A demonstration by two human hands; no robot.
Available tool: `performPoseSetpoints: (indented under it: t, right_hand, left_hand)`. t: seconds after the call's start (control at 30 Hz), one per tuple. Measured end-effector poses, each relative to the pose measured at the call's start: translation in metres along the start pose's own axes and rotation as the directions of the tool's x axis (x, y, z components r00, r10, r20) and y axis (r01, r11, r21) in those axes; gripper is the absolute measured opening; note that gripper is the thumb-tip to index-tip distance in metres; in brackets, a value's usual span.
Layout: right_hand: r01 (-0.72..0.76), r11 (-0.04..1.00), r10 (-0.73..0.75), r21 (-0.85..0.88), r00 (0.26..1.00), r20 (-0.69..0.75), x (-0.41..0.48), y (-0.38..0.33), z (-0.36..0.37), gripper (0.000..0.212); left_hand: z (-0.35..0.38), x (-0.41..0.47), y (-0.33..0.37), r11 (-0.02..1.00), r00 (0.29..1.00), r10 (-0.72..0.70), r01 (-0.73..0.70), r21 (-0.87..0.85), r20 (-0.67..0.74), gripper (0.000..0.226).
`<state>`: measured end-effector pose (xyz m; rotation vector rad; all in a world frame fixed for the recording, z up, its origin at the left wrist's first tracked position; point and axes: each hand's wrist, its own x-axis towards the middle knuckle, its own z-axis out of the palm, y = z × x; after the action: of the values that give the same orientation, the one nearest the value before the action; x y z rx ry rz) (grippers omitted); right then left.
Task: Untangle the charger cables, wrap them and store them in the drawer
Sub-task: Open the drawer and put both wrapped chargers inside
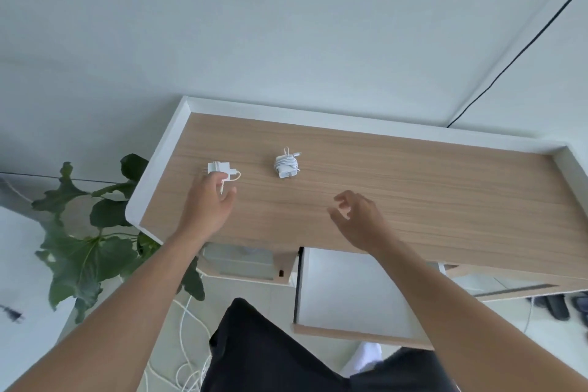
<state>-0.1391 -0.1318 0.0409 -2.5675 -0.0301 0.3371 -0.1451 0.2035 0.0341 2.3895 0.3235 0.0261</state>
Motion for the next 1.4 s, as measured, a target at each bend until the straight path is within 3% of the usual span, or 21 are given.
performPoseSetpoints:
  t: [0.1, 0.4, 0.67, 0.87, 1.4]
  right_hand:
    - [0.028, 0.999, -0.027, 0.029, 1.000, -0.011, 0.033, -0.025, 0.005, 0.051]
    - [0.071, 0.997, -0.071, 0.001, 0.996, 0.052, 0.120, -0.070, 0.040, 0.091]
    - [0.095, 0.995, -0.091, -0.042, 0.992, 0.091, 0.156, -0.083, 0.067, 0.071]
    - [0.078, 0.997, -0.079, 0.023, 0.995, 0.067, 0.146, -0.079, 0.071, 0.059]
    - [-0.020, 0.986, 0.023, 0.166, 1.000, -0.016, -0.012, 0.019, 0.020, 0.060]
  left_hand:
    - [-0.002, 0.024, -0.010, 0.999, 0.999, -0.036, 0.036, 0.020, -0.036, 0.048]
    - [0.017, 0.072, -0.034, 0.979, 0.978, -0.206, 0.205, 0.013, 0.029, 0.098]
    - [0.028, 0.093, -0.035, 0.983, 0.983, -0.182, 0.181, 0.015, 0.023, 0.069]
    - [0.027, 0.073, -0.027, 0.991, 0.991, -0.131, 0.132, -0.032, 0.036, 0.062]
    - [0.064, -0.055, 0.055, 0.998, 0.993, 0.028, -0.023, -0.050, 0.112, 0.060]
